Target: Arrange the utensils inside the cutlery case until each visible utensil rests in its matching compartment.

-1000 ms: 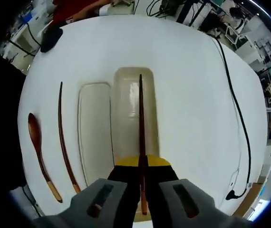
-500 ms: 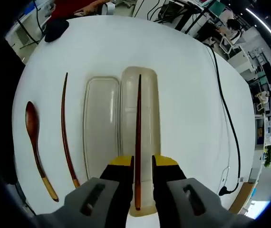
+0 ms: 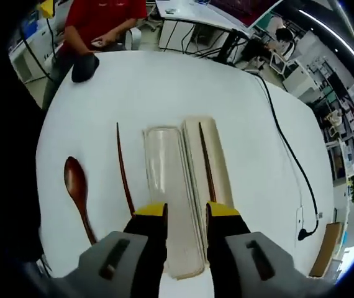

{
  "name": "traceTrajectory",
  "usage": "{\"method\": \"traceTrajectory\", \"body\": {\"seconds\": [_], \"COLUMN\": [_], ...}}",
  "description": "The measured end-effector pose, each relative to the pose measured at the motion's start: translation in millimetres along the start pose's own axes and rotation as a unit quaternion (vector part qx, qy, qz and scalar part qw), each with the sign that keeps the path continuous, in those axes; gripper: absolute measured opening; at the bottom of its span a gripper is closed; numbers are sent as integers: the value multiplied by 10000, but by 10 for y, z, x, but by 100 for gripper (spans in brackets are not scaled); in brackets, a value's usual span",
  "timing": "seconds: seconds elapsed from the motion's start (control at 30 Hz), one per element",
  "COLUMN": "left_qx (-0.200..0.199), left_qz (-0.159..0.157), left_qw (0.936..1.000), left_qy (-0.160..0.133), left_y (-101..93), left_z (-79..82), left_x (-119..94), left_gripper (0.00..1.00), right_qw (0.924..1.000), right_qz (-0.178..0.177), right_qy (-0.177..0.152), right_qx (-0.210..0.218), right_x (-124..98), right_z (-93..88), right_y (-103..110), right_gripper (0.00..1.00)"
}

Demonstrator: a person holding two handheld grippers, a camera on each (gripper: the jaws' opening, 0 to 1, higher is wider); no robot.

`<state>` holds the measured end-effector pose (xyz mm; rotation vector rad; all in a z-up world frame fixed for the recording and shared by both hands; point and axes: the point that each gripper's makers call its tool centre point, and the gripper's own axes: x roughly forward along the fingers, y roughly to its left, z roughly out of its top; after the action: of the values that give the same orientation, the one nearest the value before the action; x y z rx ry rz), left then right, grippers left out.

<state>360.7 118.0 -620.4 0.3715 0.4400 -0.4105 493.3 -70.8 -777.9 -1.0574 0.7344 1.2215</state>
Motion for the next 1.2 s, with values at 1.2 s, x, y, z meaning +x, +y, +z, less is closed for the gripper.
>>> {"method": "traceTrajectory", "body": {"seconds": [1.2], "left_qx": [181], "left_qz": [-289], "left_qw": [9993], "left_qy": [120], "left_y": [-194], "left_z": [-136], "left_x": [0], "left_gripper": [80], "right_qw": [9864], "right_qz": [1216], "right_qy": [912], "right_qx": [-620], "right_x": [315], "right_z": [-81], "right_y": [676], "right_gripper": [11]}}
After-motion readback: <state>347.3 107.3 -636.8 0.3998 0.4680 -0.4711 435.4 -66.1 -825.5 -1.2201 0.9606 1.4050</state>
